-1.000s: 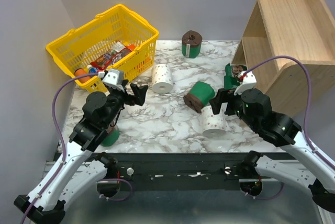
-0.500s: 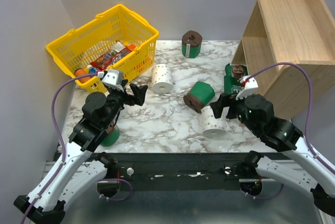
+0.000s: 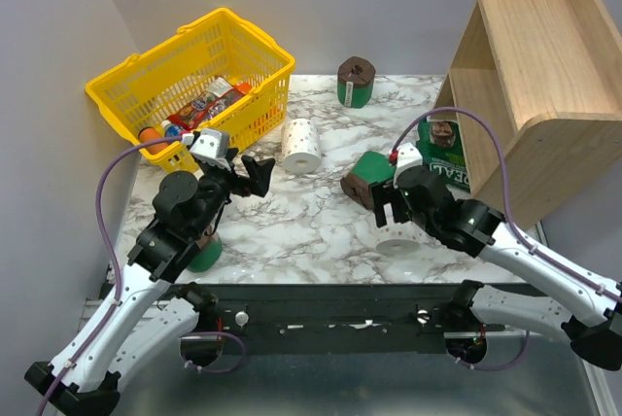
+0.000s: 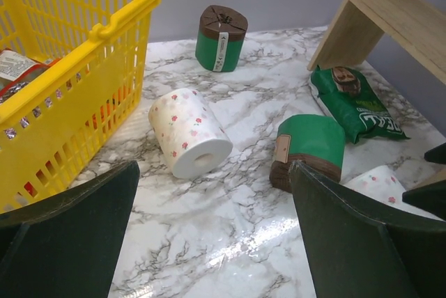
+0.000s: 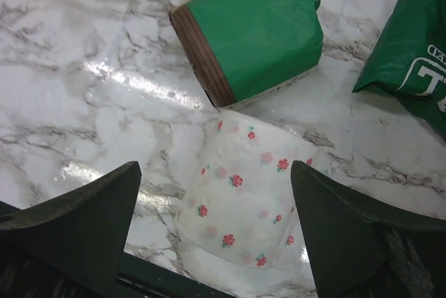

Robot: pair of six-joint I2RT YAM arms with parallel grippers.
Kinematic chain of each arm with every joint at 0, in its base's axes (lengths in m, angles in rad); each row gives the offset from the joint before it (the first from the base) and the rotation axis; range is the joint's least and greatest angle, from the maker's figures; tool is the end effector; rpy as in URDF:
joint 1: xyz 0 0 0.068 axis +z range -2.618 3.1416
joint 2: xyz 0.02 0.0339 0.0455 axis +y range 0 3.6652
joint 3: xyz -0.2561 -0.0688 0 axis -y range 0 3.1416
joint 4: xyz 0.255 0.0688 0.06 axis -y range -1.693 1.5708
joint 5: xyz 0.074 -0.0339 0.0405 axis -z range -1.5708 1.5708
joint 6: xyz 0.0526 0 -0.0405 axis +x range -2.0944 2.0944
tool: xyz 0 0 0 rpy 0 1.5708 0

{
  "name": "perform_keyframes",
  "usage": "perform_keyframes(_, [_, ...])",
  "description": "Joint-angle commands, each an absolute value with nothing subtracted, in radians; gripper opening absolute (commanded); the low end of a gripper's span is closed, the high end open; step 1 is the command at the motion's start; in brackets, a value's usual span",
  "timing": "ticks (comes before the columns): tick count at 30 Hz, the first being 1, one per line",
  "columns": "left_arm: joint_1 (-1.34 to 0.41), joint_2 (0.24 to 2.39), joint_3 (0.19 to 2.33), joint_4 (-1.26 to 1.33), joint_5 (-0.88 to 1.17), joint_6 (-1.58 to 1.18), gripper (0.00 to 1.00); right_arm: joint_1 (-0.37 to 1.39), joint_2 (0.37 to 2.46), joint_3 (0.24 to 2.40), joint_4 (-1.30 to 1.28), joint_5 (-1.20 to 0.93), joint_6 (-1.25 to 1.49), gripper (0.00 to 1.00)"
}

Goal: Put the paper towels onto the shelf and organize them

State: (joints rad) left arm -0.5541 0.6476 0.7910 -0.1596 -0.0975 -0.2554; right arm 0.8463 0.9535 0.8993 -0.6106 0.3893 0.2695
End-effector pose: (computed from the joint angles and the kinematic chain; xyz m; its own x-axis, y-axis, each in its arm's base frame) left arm 0.1608 -0.0935 0.3618 -0.1247 -0.2185 -0.9678 0.4231 0.8706 -0.2511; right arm 0.1649 0.1561 0.2928 -0.5258 -0.2225 -0.8210 -0.3681 0.9296 -0.0161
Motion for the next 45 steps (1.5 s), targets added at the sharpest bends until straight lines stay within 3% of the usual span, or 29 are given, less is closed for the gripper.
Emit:
perform_keyframes(1, [-0.563, 0.627, 0.790, -0.143, -0.121, -0.253, 0.99, 0.963, 0.962, 0.884, -0.629, 0.544, 0.146, 0.96])
perform_keyframes(7, [-0.565, 0.623, 0.792, -0.141, -0.112, -0.253, 0.99, 1.132, 0.911, 0.717, -0.441, 0.604, -0.185, 0.92])
perform_keyframes(10, [-0.569, 0.621, 0.788, -0.144, -0.126, -0.253, 0.99, 1.146, 0.902, 0.651, -0.413, 0.514, -0.344, 0.92])
perform_keyframes(19, [-0.584, 0.620, 0.788, -0.144, -0.130, -0.249, 0.99, 1.161, 0.850, 0.505, -0.388, 0.529, -0.600, 0.93])
perform_keyframes(33, [-0.586, 0.634, 0.790, -0.144, -0.141, -0.242, 0.99, 1.173, 0.660, 0.437, -0.416, 0.497, -0.676, 0.94])
perform_keyframes(40, [-0.586, 0.643, 0.793, -0.149, -0.147, -0.236, 0.99, 1.172, 0.548, 0.463, -0.609, 0.420, -0.758, 0.94])
perform_keyframes(45, [-0.588, 0.634, 0.792, -0.147, -0.163, -0.233, 0.99, 1.173, 0.529, 0.332, -0.603, 0.506, -0.814, 0.94])
